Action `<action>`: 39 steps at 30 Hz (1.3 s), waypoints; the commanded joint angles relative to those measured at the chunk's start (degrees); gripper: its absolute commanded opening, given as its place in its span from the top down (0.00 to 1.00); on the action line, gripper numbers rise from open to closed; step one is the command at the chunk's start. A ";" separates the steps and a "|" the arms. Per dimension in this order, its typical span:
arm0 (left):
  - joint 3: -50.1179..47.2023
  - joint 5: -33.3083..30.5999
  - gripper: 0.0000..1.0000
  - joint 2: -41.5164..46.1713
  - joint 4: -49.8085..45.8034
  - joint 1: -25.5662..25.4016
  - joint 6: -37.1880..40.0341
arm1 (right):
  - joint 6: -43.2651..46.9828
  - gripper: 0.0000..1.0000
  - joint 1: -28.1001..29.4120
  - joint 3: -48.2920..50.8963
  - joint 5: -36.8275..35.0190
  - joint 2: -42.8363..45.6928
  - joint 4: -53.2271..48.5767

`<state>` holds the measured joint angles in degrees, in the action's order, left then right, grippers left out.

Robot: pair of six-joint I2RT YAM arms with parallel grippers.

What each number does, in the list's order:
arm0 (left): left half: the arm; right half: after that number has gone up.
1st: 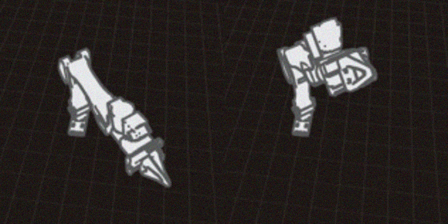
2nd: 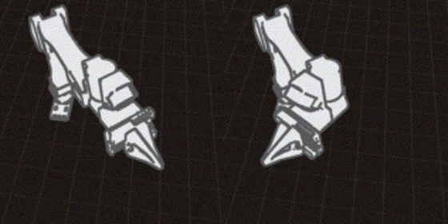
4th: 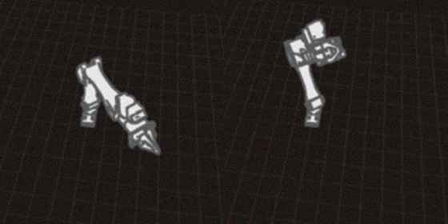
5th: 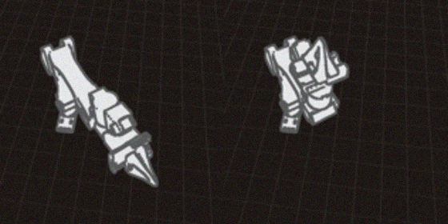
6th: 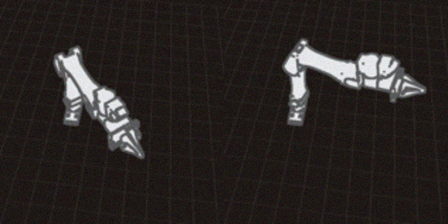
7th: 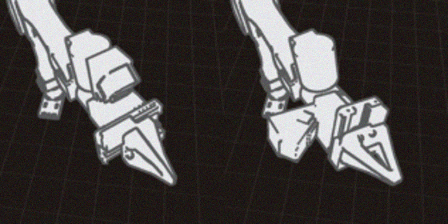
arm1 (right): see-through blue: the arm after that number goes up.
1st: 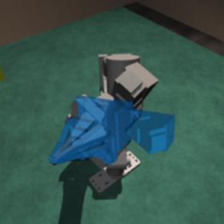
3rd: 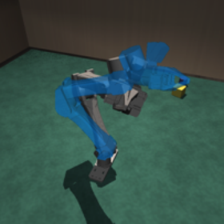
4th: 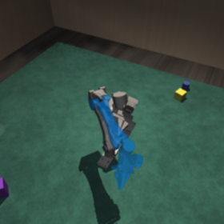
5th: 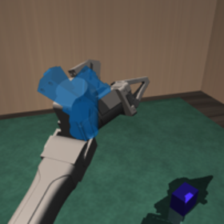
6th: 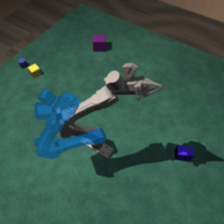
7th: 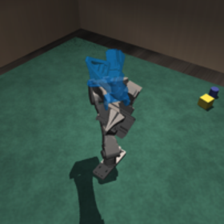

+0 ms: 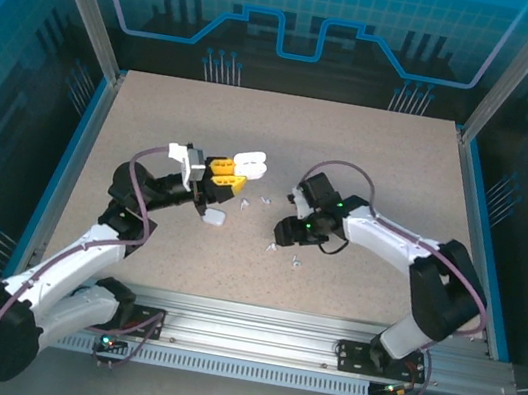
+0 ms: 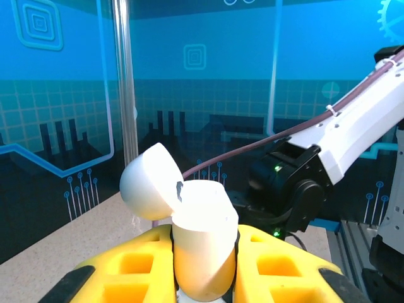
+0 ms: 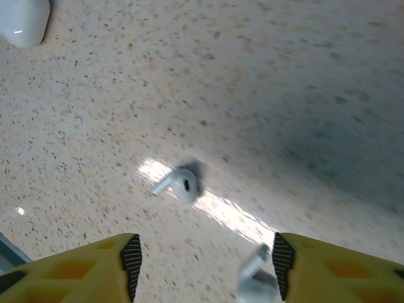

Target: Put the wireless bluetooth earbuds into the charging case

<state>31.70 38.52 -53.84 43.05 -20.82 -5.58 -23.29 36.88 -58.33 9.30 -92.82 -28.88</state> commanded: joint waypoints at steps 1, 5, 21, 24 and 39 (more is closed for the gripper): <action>0.20 -0.82 0.96 1.02 -2.57 0.34 2.16 | 1.66 0.45 1.82 -3.63 1.26 -4.05 0.81; 0.38 -0.82 0.96 1.02 -2.76 0.34 2.16 | 2.81 0.51 3.12 -6.06 0.39 -8.15 0.10; 0.77 -0.81 0.95 0.58 -3.24 0.35 2.33 | 4.15 0.60 3.99 -8.58 0.72 -14.12 -2.15; 0.86 -0.82 0.95 0.31 -3.24 0.34 2.33 | 4.24 0.62 4.04 -8.56 0.76 -14.50 -2.24; 0.90 -0.82 0.95 0.14 -3.74 0.34 2.55 | 4.59 0.68 4.08 -7.51 1.82 -13.99 -2.93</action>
<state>31.70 38.30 -53.74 39.22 -20.82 -4.29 -19.42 40.25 -65.39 9.69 -106.34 -30.26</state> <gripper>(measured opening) 0.232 0.326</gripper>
